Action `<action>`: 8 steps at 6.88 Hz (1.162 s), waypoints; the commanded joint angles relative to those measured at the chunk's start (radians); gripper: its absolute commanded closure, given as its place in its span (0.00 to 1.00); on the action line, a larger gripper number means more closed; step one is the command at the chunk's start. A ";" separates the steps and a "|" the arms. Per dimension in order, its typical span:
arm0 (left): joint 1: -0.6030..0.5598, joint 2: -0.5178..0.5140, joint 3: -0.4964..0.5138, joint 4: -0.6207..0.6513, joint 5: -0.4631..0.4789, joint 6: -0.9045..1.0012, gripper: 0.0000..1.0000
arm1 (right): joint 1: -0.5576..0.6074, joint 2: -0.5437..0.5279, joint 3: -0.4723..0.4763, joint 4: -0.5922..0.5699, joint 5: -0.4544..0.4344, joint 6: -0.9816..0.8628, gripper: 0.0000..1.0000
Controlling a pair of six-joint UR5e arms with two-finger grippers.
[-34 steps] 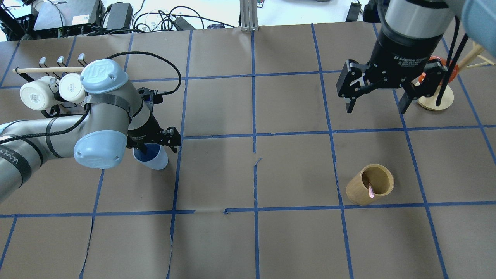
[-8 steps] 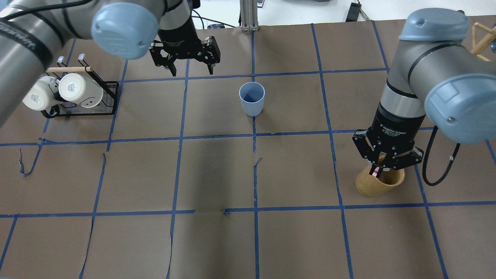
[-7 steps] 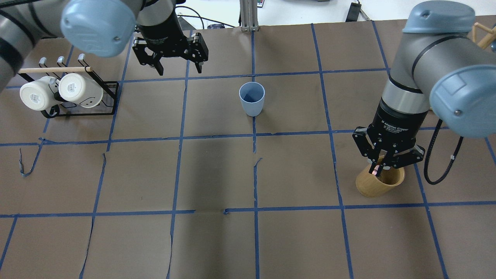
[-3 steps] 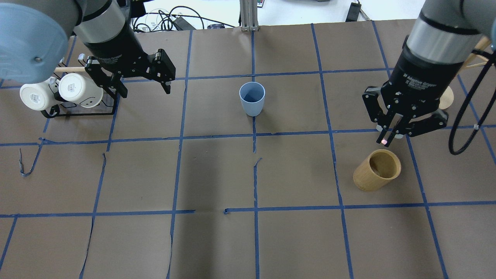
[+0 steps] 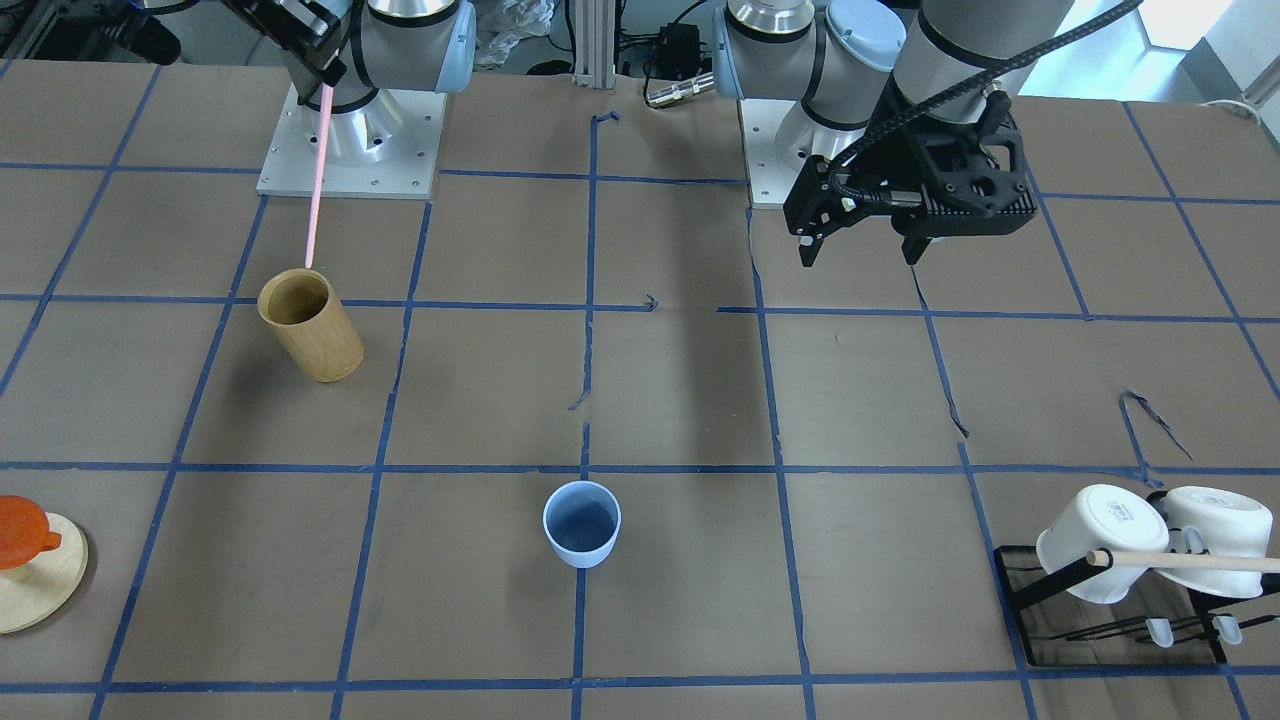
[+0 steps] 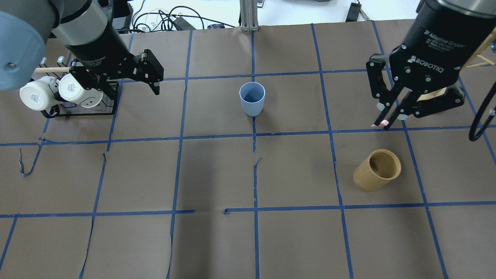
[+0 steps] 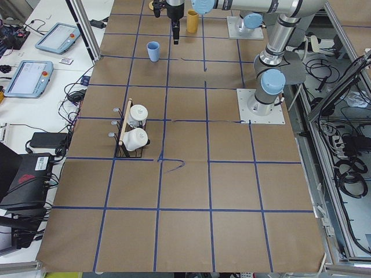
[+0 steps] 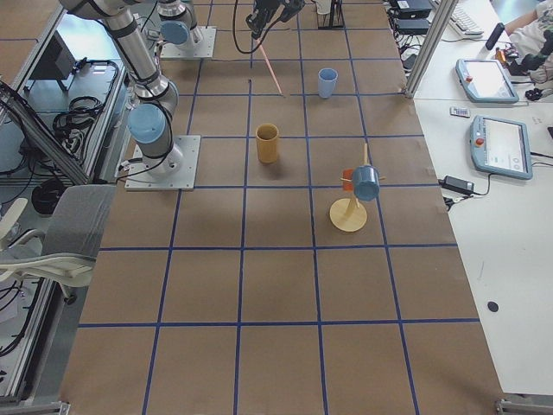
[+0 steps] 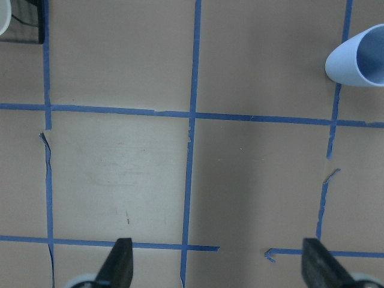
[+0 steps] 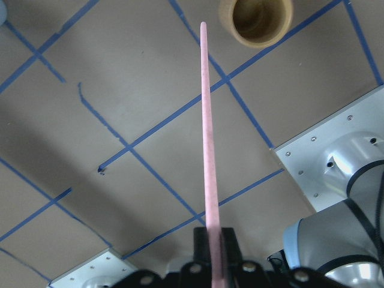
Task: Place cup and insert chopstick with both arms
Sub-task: 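Move the pink chopstick with the right gripper above the blue cup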
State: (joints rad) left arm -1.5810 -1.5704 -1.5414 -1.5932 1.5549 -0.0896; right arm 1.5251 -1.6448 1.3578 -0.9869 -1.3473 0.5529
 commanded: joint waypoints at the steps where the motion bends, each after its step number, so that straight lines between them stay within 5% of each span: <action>1: 0.004 0.003 0.001 0.001 -0.002 0.004 0.00 | 0.016 0.063 -0.034 -0.048 0.159 0.013 1.00; 4: 0.003 0.004 0.007 -0.001 -0.002 0.001 0.00 | 0.179 0.265 -0.164 -0.325 0.308 0.323 1.00; 8: 0.004 0.004 0.009 0.001 -0.002 0.002 0.00 | 0.196 0.447 -0.250 -0.420 0.319 0.442 1.00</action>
State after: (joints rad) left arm -1.5770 -1.5662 -1.5315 -1.5924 1.5524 -0.0879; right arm 1.7201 -1.2286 1.1108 -1.3872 -1.0331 0.9554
